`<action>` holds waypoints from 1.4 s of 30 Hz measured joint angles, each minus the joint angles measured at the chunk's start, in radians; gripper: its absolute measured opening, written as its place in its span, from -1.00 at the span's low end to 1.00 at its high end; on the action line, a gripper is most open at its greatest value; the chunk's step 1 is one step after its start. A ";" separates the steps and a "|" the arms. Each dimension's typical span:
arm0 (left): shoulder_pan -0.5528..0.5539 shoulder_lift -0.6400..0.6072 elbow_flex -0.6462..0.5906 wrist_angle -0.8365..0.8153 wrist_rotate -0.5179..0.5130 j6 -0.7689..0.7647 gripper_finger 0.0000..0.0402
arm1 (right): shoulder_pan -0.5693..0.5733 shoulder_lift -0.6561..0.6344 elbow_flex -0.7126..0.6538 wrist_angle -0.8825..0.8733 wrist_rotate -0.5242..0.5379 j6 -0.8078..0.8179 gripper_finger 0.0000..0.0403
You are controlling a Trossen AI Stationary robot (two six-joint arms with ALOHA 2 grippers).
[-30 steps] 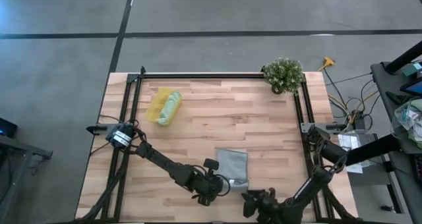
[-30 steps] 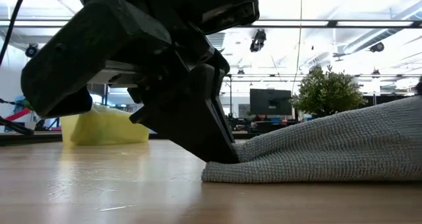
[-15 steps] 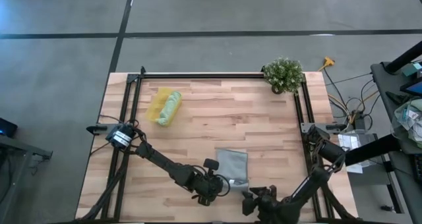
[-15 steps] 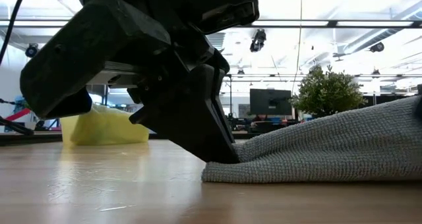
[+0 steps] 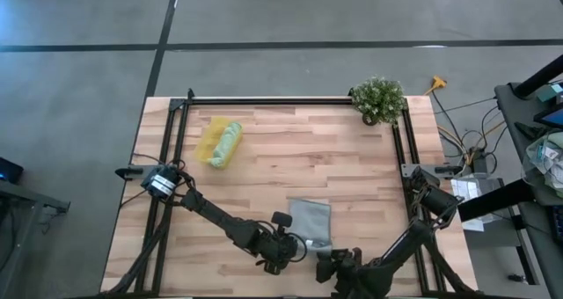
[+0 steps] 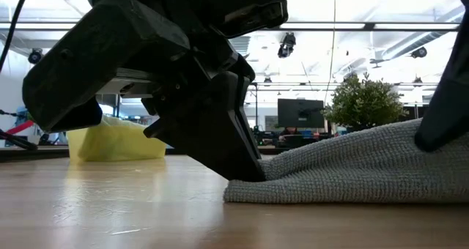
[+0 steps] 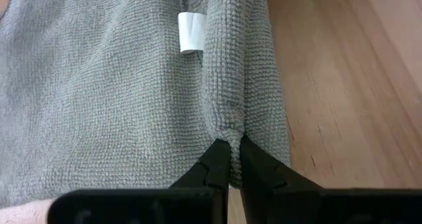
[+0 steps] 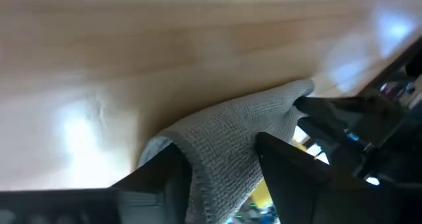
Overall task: Roll microfiber towels into tight, uniform cylinder then place into a basket
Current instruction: Roll the gray towel
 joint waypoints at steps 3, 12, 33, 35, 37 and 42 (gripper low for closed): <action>0.000 0.000 0.000 0.001 0.000 0.000 -0.98 | 0.000 0.000 0.000 0.007 -0.007 0.098 -0.30; 0.000 0.000 -0.001 0.003 0.000 -0.002 -0.98 | -0.002 0.000 -0.014 0.030 -0.012 0.306 -0.86; -0.059 -0.027 0.000 -0.011 0.033 -0.026 -0.98 | -0.045 -0.284 -0.416 0.691 -0.154 0.769 -0.96; -0.061 -0.035 0.000 -0.011 0.033 -0.026 -0.98 | -0.058 -0.342 -0.506 0.821 -0.201 0.822 -0.96; -0.061 -0.046 0.000 -0.010 0.033 -0.026 -0.98 | -0.072 -0.384 -0.588 0.927 -0.241 0.901 -0.96; -0.061 -0.051 0.000 0.007 0.030 -0.034 -0.98 | -0.094 -0.414 -0.749 1.106 -0.292 1.110 -0.96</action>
